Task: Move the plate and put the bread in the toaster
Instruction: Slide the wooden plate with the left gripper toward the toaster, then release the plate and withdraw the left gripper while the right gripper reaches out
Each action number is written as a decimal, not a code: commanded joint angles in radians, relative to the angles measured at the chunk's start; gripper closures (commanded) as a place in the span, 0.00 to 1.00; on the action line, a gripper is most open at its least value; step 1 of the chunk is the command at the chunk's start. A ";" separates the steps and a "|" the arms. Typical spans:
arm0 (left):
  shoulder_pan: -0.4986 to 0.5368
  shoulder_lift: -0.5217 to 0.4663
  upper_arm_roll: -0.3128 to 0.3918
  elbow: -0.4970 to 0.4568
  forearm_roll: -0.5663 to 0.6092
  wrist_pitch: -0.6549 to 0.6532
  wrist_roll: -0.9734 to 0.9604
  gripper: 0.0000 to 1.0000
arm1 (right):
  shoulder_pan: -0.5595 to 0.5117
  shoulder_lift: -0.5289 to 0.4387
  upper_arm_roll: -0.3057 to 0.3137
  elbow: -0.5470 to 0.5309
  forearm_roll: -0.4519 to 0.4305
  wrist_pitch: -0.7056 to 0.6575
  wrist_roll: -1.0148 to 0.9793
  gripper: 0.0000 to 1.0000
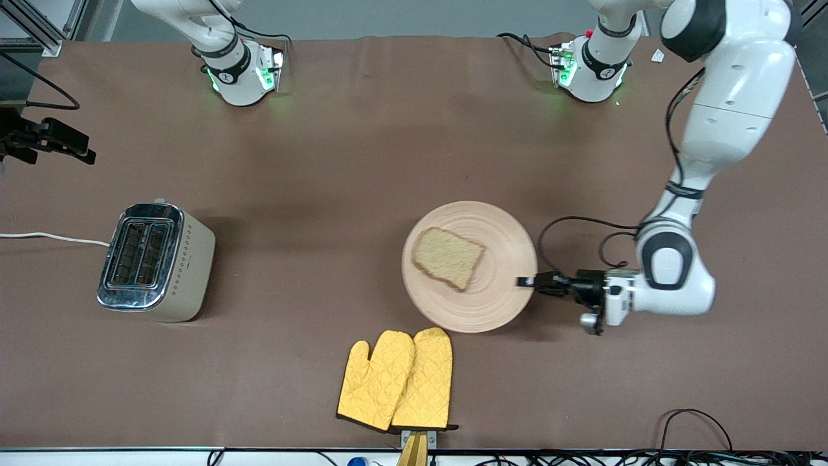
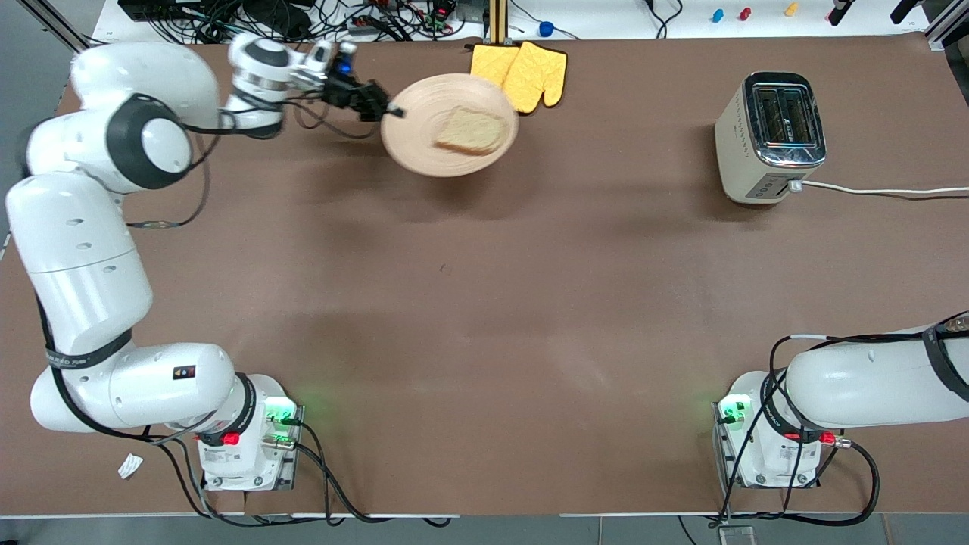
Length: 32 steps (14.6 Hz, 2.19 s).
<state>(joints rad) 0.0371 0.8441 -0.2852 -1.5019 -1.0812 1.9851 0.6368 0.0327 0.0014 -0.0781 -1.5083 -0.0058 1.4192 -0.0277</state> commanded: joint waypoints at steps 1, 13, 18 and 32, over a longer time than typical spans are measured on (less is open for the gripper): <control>-0.127 0.012 0.000 0.025 -0.130 0.139 -0.032 1.00 | -0.010 -0.012 0.000 -0.009 0.003 -0.005 0.000 0.00; -0.580 0.211 0.000 0.241 -0.457 0.653 -0.023 1.00 | -0.031 -0.011 0.000 -0.012 0.003 -0.006 0.002 0.00; -0.600 0.214 0.000 0.241 -0.457 0.684 -0.019 0.96 | -0.030 -0.011 0.001 -0.013 0.004 -0.005 0.003 0.00; -0.433 -0.022 0.015 -0.001 -0.289 0.678 -0.081 0.00 | -0.022 -0.011 0.005 -0.070 0.061 0.018 0.014 0.00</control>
<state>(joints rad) -0.4395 0.9334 -0.2705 -1.3649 -1.4379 2.6679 0.5914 0.0108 0.0042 -0.0785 -1.5336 0.0211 1.4147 -0.0279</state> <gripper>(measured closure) 0.000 0.000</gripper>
